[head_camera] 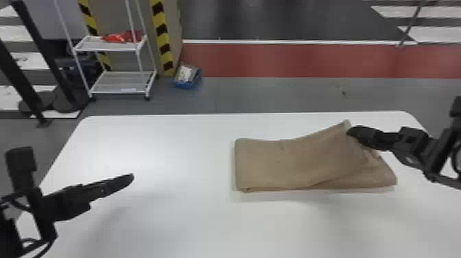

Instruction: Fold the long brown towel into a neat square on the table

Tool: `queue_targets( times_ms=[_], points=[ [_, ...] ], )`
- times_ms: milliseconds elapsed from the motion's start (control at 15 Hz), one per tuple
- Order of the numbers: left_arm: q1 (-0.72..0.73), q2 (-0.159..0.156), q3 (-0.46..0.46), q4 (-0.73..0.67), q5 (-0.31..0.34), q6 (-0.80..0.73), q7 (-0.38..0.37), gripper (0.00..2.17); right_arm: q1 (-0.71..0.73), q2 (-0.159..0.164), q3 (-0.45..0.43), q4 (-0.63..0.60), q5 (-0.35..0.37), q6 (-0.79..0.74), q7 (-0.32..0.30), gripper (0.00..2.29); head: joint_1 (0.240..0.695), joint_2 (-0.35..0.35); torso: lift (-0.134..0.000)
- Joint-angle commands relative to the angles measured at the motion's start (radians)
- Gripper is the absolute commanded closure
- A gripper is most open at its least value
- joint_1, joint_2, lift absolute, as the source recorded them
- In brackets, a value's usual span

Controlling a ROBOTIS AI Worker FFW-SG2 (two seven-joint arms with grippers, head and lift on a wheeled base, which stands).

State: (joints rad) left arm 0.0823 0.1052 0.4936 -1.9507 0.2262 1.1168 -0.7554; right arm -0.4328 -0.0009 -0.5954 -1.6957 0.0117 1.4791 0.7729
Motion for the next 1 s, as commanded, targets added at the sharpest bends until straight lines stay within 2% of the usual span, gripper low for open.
queue_targets(
  times_ms=[0,67,133,267,467,533,600,667,800,933],
  points=[
    [-0.001,-0.001,0.002,-0.002,0.002,-0.001,-0.005,0.08,0.006,-0.001,-0.011,-0.006,0.008,0.008,0.000,0.98,0.695,0.012,-0.124],
    [0.001,-0.002,0.000,-0.002,0.002,-0.001,-0.009,0.08,0.029,-0.004,0.006,0.039,0.037,-0.087,-0.009,0.98,0.695,0.013,-0.124],
    [0.001,-0.002,0.000,-0.002,0.001,-0.001,-0.007,0.08,0.019,-0.004,-0.009,0.044,0.042,-0.075,-0.006,0.98,0.695,0.010,-0.124],
    [-0.001,0.001,0.002,-0.002,0.002,-0.001,0.002,0.08,-0.017,-0.007,-0.023,-0.021,0.001,0.057,0.011,0.98,0.695,-0.001,-0.124],
    [0.002,-0.005,-0.007,-0.002,-0.002,-0.001,-0.001,0.08,-0.003,-0.025,-0.035,0.045,0.033,-0.035,-0.001,0.98,0.695,0.003,-0.124],
    [-0.001,-0.002,-0.006,-0.002,-0.002,-0.001,0.004,0.08,-0.029,-0.025,-0.041,0.025,-0.004,0.030,0.005,0.98,0.695,-0.012,-0.124],
    [-0.001,-0.002,-0.006,-0.002,-0.002,-0.001,0.005,0.08,-0.040,-0.028,-0.050,0.011,-0.012,0.070,0.008,0.98,0.695,-0.018,-0.124],
    [0.001,-0.004,-0.003,-0.002,-0.001,-0.001,-0.002,0.08,-0.023,-0.031,-0.057,0.021,-0.006,0.039,0.005,0.98,0.695,-0.017,-0.124],
    [0.002,-0.005,-0.004,-0.001,-0.001,-0.001,-0.001,0.08,0.016,-0.036,-0.054,0.113,0.036,-0.124,-0.006,0.98,0.695,-0.021,-0.124],
    [-0.001,-0.004,-0.001,-0.002,-0.001,-0.004,0.005,0.08,-0.018,-0.040,-0.063,0.054,-0.009,0.005,0.002,0.98,0.695,-0.036,-0.124]
  ],
)
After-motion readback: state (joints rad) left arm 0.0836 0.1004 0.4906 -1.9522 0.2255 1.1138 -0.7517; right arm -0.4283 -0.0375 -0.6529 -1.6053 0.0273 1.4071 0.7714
